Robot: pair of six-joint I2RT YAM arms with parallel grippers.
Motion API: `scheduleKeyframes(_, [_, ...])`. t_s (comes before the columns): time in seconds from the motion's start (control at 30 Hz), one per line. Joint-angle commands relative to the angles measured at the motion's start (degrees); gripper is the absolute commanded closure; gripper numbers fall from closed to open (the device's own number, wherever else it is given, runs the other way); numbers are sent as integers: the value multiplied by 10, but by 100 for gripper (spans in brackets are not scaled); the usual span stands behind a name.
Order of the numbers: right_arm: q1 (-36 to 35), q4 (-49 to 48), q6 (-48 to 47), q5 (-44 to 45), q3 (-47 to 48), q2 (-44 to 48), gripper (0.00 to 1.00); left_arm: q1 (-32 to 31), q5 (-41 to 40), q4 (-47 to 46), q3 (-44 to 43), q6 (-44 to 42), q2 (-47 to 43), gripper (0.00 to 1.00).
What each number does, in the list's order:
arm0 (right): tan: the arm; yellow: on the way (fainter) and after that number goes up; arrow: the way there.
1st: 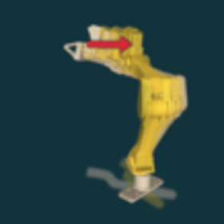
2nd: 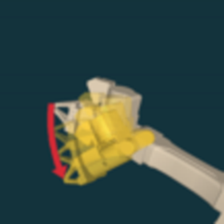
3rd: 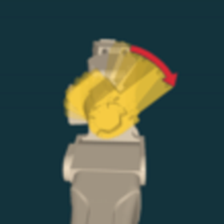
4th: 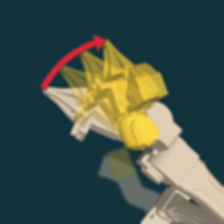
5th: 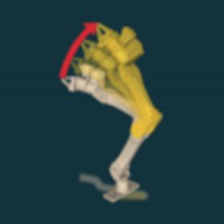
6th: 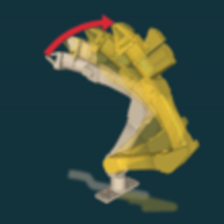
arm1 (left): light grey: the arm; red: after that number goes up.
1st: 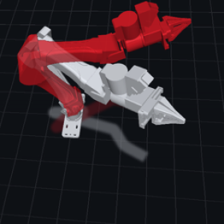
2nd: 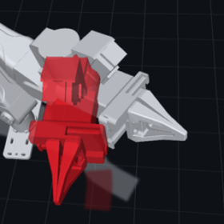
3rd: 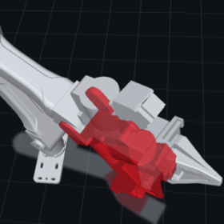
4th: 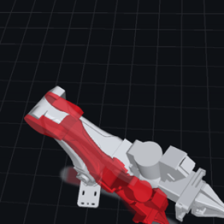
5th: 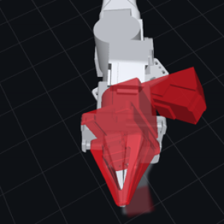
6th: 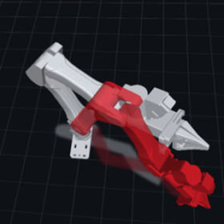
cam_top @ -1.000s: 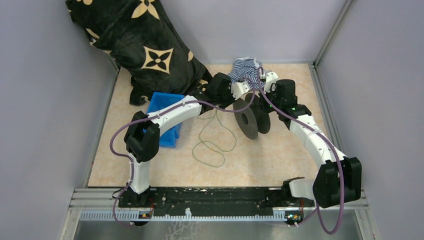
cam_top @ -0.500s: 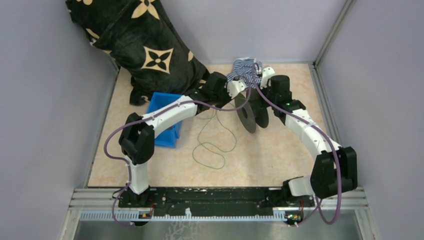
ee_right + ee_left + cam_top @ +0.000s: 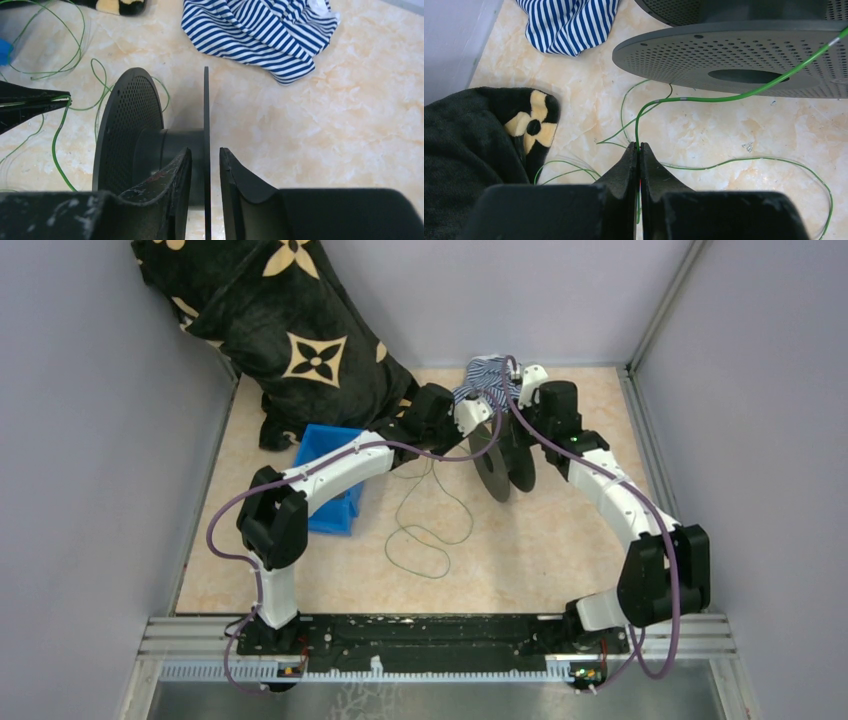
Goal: Wrap the cables
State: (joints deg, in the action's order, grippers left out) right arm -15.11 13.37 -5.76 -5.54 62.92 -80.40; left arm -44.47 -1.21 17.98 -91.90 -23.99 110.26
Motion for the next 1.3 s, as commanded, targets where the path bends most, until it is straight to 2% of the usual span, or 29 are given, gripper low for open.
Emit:
scheduleKeyframes(0.0, [-4, 7, -5, -3, 33, 19, 69, 3, 6, -9, -6, 4, -22, 94])
scheduleKeyframes(0.17, [7, 47, -30, 7, 6, 58, 54, 2, 21, -1, -16, 1, -26, 93])
scheduleKeyframes(0.33, [49, 86, -46, -35, -50, 129, 51, -4, 31, 26, -39, 5, -23, 92])
scheduleKeyframes(0.43, [50, 94, -52, -51, -78, 150, 62, -13, 26, 38, -56, 11, -17, 92])
scheduleKeyframes(0.53, [50, 85, -47, -60, -96, 152, 79, -24, 17, 51, -76, 16, -9, 92])
scheduleKeyframes(0.67, [50, 68, -40, -75, -102, 148, 92, -36, -12, 73, -109, 14, 3, 92])
scheduleKeyframes(0.93, [49, 36, -20, -77, -102, 156, 97, -51, -62, 69, -100, -13, -4, 92])
scheduleKeyframes(1.27, [50, 12, -11, -74, -100, 153, 99, -62, -162, 17, -71, -80, 0, 93])
